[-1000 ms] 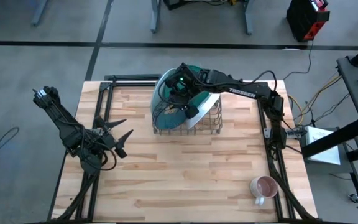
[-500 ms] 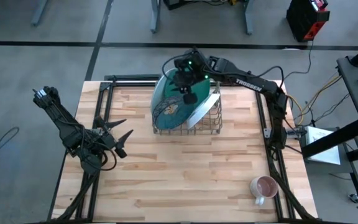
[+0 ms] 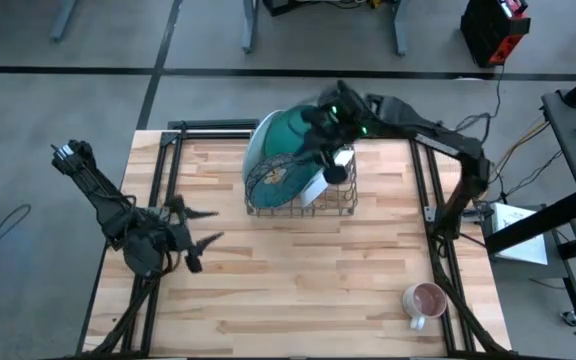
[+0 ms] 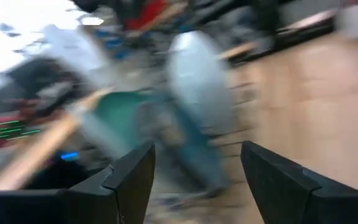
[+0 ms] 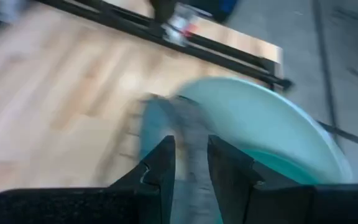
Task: Sort dishes
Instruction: Return to Home Position
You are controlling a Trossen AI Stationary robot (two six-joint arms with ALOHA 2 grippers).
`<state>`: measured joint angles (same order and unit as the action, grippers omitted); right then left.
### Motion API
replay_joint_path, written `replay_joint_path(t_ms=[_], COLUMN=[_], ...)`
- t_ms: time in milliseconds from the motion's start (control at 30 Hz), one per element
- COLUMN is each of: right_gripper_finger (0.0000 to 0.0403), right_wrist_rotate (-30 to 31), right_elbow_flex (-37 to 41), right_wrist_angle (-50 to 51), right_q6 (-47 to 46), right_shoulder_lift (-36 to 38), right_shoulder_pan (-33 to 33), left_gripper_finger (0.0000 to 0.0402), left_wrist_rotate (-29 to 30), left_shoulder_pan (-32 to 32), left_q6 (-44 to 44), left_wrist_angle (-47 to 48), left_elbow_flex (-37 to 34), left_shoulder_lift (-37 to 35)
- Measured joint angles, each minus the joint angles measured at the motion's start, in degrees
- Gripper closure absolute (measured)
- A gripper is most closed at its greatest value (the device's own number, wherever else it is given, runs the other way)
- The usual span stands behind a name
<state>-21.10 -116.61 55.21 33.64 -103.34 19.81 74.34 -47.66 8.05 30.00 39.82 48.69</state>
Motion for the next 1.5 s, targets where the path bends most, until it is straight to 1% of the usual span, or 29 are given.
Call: replay_joint_path(t_ms=[67, 133, 233, 367, 467, 567, 633, 700, 800, 867, 967, 1033, 1067, 1133, 1167, 1233, 1300, 1367, 1433, 1500], right_gripper_finger=[0.0327, 0.0337, 0.0353, 0.0373, 0.0386, 0.0395, 0.0399, 0.0402, 0.0402, 0.0402, 0.0402, 0.0402, 0.0402, 0.0402, 0.0402, 0.0402, 0.0403, 0.0403, 0.0403, 0.0403], right_wrist_rotate=[-1.6, -1.7, -2.0, -1.9, -0.7, 3.2, 5.4, 6.1, 6.2, 6.2, 6.2, 6.0, 5.9, 4.9, 3.4, -1.3, -5.3, -7.2, -8.6, -10.8], right_elbow_flex=[2.3, 5.3, 11.4, 22.2, 30.8, 38.1, 42.1, 45.5, 49.3, 51.6, 56.2, 60.2, 62.4, 67.1, 69.4, 72.3, 73.0, 72.9, 72.8, 72.9], right_wrist_angle=[0.2, -0.3, -2.7, -12.7, -21.4, -29.3, -31.8, -32.9, -35.4, -37.3, -41.1, -45.6, -49.2, -58.5, -63.7, -71.0, -73.1, -73.3, -71.1, -66.8], right_q6=[-0.1, 0.1, 0.1, -2.7, -5.0, -7.4, -7.7, -7.7, -8.5, -8.3, -7.8, -7.4, -7.1, -6.6, -6.5, -6.8, -8.8, -10.6, -11.3, -11.2], right_shoulder_lift=[2.7, 5.2, 9.8, 16.9, 22.0, 27.1, 30.2, 33.0, 38.0, 41.8, 46.8, 49.2, 50.1, 50.2, 49.3, 46.8, 44.7, 44.1, 44.1, 44.9], right_shoulder_pan=[-2.5, -5.6, -10.4, -16.3, -20.5, -24.0, -25.6, -26.4, -26.5, -26.0, -25.4, -24.8, -24.4, -23.1, -22.1, -19.6, -16.9, -14.5, -12.7, -11.7], left_gripper_finger=[0.0172, 0.0172, 0.0172, 0.0172, 0.0172, 0.0172, 0.0172, 0.0172, 0.0172, 0.0172, 0.0172, 0.0172, 0.0172, 0.0172, 0.0172, 0.0172, 0.0172, 0.0172, 0.0174, 0.0185], left_wrist_rotate=[-7.4, -13.1, -19.1, -26.1, -34.4, -44.8, -48.2, -50.7, -57.0, -59.0, -58.9, -58.9, -58.9, -60.9, -63.1, -67.9, -69.3, -69.1, -69.1, -69.4], left_shoulder_pan=[0.9, 1.9, 3.6, 6.4, 9.6, 13.6, 16.2, 18.1, 20.6, 21.9, 23.6, 24.6, 25.4, 27.8, 29.4, 32.7, 35.5, 37.9, 39.0, 38.9], left_q6=[-5.2, -13.2, -25.9, -36.2, -39.7, -41.3, -42.4, -44.1, -45.6, -45.1, -41.9, -40.8, -40.8, -41.7, -42.3, -43.0, -42.1, -40.6, -39.8, -40.0], left_wrist_angle=[-6.7, -15.0, -25.6, -34.6, -39.9, -43.2, -43.2, -42.5, -41.6, -39.1, -34.0, -33.6, -35.9, -44.6, -48.4, -50.7, -49.4, -46.9, -43.1, -39.6], left_elbow_flex=[0.5, 0.6, 0.5, 0.5, 0.4, 0.4, 0.4, 0.4, 0.4, 0.4, 0.1, -0.6, -1.3, -3.5, -4.5, -5.4, -5.6, -4.9, -4.1, -3.5], left_shoulder_lift=[0.6, 1.6, 4.1, 7.3, 9.0, 10.5, 10.9, 10.3, 6.9, 3.4, -1.4, -3.6, -3.9, -2.8, -1.6, 1.3, 3.5, 4.0, 3.0, 1.2])
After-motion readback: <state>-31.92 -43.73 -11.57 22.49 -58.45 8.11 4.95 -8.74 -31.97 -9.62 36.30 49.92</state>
